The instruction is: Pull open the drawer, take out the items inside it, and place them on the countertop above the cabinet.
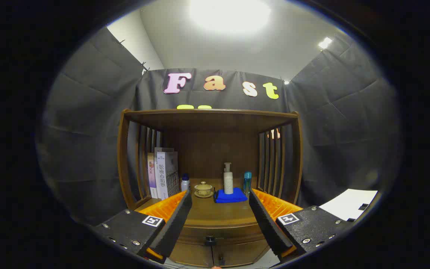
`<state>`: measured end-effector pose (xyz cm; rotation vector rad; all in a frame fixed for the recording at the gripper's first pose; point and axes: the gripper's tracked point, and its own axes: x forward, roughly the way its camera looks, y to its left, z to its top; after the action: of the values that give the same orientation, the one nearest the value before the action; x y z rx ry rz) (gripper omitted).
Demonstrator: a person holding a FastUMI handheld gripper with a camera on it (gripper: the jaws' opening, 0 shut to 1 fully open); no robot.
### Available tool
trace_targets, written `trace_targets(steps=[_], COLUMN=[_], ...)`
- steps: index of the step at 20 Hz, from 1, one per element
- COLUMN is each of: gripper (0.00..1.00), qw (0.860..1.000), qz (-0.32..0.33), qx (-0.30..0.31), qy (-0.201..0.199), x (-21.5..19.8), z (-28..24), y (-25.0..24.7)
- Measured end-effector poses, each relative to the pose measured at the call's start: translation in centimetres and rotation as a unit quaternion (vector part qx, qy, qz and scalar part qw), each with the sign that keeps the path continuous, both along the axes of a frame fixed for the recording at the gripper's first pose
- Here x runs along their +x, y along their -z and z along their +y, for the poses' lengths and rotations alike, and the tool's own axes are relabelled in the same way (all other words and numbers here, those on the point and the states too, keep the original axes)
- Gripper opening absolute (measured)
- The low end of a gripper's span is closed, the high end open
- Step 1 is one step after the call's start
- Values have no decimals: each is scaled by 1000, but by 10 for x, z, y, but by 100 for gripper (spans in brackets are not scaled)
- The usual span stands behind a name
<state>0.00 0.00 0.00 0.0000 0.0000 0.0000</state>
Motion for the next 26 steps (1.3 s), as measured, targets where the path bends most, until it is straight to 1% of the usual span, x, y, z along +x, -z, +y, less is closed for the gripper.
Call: trace_targets(steps=[4,6,10,17,21,23,24,26], gripper=[96,96,96,96,96,97,96,95], qw=[1000,999,1000,999,998,996,994,992], qz=[10,13,11,20,31,33,29,15], qx=[-26,-29,-26,-31,-40,-58,-78,-108], qy=[4,4,-8,-29,-45,-57,-65,-56], x=[6,5,5,10,12,10,9,11], z=[0,1,8,28,41,46,46,36], y=[9,11,11,24,39,44,45,51])
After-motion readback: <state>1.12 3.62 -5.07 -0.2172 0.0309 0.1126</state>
